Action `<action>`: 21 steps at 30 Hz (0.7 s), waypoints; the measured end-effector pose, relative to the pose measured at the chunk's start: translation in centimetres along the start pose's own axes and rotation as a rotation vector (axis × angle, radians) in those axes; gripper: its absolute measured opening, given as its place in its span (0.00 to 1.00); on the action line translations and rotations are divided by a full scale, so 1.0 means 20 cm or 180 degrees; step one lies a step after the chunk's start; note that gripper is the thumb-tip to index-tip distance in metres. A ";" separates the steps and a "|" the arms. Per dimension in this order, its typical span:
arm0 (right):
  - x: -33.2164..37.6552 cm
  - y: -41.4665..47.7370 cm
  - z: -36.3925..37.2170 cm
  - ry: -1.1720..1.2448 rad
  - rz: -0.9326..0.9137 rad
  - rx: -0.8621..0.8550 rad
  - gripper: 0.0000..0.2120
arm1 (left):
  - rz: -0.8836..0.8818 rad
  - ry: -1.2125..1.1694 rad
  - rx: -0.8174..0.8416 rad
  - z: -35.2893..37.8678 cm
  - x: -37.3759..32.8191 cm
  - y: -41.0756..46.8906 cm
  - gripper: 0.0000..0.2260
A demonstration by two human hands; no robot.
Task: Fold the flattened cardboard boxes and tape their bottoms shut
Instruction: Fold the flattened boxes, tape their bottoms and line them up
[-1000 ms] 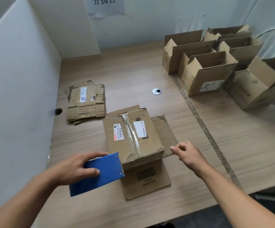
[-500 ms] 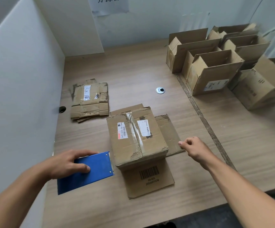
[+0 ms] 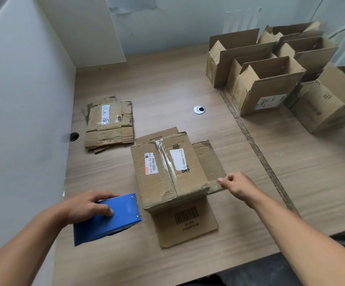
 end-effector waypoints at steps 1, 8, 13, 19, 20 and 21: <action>-0.01 0.00 0.02 0.0044 0.0093 0.0075 0.17 | -0.0051 -0.0078 -0.0004 0.01 0.00 0.01 0.20; -0.03 -0.04 0.22 0.0379 0.0786 0.0815 0.17 | -0.0246 -0.0337 -0.0082 0.04 0.00 0.06 0.18; -0.03 -0.05 0.27 0.0543 0.0902 0.0954 0.16 | -0.0334 -0.0219 -0.0087 0.03 -0.01 0.06 0.18; 0.00 -0.01 0.21 -0.0087 0.0046 0.0166 0.11 | -0.0350 0.0023 -0.0054 0.02 -0.06 0.07 0.20; 0.03 -0.01 0.19 -0.0158 -0.0157 0.0054 0.04 | -0.0354 0.0056 -0.0060 0.02 -0.07 0.07 0.21; 0.05 -0.02 0.19 -0.0091 -0.0327 0.0070 0.02 | -0.0372 0.0088 -0.0063 0.02 -0.08 0.07 0.21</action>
Point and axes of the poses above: each hand's wrist, its own y-axis towards the middle knuckle, its own z-axis out of the palm, x = y × z, the point moved 8 cm from there along y, towards the middle knuckle, and after that the axes turned 10 degrees about x, right-handed, at the moved point
